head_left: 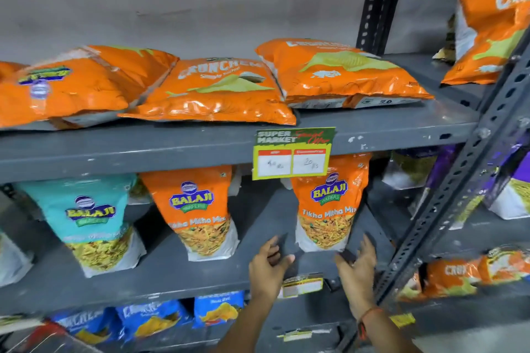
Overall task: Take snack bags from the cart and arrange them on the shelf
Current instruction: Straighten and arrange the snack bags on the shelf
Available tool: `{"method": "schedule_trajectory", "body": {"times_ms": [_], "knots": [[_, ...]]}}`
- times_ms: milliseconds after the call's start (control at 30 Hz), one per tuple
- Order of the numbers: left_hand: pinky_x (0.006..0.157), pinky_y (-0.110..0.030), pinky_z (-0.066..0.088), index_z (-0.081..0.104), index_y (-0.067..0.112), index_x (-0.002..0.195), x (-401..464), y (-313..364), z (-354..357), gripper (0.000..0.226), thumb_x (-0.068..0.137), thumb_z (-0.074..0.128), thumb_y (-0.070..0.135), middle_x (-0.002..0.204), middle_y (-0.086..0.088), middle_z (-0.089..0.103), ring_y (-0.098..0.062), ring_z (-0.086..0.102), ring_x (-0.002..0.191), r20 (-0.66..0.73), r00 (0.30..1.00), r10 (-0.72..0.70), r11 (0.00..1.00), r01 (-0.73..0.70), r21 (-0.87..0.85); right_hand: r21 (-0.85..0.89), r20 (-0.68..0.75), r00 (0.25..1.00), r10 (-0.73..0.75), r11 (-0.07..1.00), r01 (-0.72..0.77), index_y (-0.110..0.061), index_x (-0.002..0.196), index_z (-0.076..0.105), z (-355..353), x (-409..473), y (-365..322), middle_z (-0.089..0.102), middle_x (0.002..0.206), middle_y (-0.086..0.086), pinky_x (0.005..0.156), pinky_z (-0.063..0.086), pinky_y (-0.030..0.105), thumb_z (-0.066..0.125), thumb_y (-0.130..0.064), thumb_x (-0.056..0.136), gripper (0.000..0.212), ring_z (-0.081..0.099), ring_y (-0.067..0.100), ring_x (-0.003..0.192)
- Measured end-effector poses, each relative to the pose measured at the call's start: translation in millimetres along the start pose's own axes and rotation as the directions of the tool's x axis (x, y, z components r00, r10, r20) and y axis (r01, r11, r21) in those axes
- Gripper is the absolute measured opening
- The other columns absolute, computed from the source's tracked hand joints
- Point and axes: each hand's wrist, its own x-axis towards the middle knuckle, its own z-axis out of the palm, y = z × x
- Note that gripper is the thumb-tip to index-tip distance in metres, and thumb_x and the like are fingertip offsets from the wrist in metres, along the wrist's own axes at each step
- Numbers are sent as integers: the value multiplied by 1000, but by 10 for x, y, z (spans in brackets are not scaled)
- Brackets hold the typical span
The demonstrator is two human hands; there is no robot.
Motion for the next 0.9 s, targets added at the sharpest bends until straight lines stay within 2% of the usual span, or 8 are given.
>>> {"method": "schedule_trajectory", "body": {"times_ms": [100,200,300,400,533,700,833,900], "knots": [[88,-28,52,58,17,125,-199,41,-521,63,68,83,18,107,-2,67,-13,64,98,-60,998,11,997,-15,-70,5,-193,981,-6,1000,8,-6,140,37,263,-599,38,46,137,27,94,48,42,75,2,71,80,58,37,107],[89,-33,53,62,30,115,-416,52,-1252,55,64,83,27,101,1,69,-15,66,97,-162,984,73,993,-87,-83,-36,-177,982,-65,998,60,1,133,44,676,-1240,-6,49,133,30,105,39,48,78,0,67,74,47,41,123],[87,-31,51,63,28,116,-653,95,-2154,56,64,80,35,103,5,70,-10,66,98,-274,954,118,990,-136,-48,62,-2,997,-75,995,75,-2,139,39,1209,-1892,-264,43,140,26,111,35,51,75,4,73,75,44,40,129],[95,-38,51,60,14,122,-838,119,-3094,57,70,80,28,116,-8,69,-17,65,103,-380,916,131,991,-137,12,88,206,966,-157,986,141,-3,139,40,1804,-2483,-549,42,140,24,109,36,54,73,0,78,69,44,39,128],[90,-41,54,59,15,125,-1066,5,-4144,59,73,79,33,119,-6,67,-19,64,105,-523,842,132,991,-109,74,138,496,837,-232,972,188,-19,137,43,2500,-3201,-767,44,137,5,96,42,33,73,-14,81,64,45,20,124],[93,-47,53,59,13,124,-1052,-316,-5054,54,74,78,20,117,-12,67,-25,65,103,-619,785,14,999,-30,-16,60,729,640,-244,954,295,-18,136,44,3267,-3714,-759,46,139,5,110,38,46,74,-17,81,63,44,20,129],[91,-42,49,57,1,123,-744,-586,-5483,52,74,76,7,117,-22,65,-30,62,104,-633,772,-64,995,0,-100,-22,825,537,-178,939,343,-20,137,42,3872,-3723,-737,45,141,4,113,36,41,74,-22,80,66,43,20,131],[83,-39,46,64,15,107,-570,-697,-5645,41,68,76,18,100,-16,66,-25,59,93,-620,780,-81,994,16,-110,-59,843,519,-141,935,349,-19,138,42,4189,-3658,-753,45,142,4,112,36,39,75,-24,79,69,43,19,132]]}}
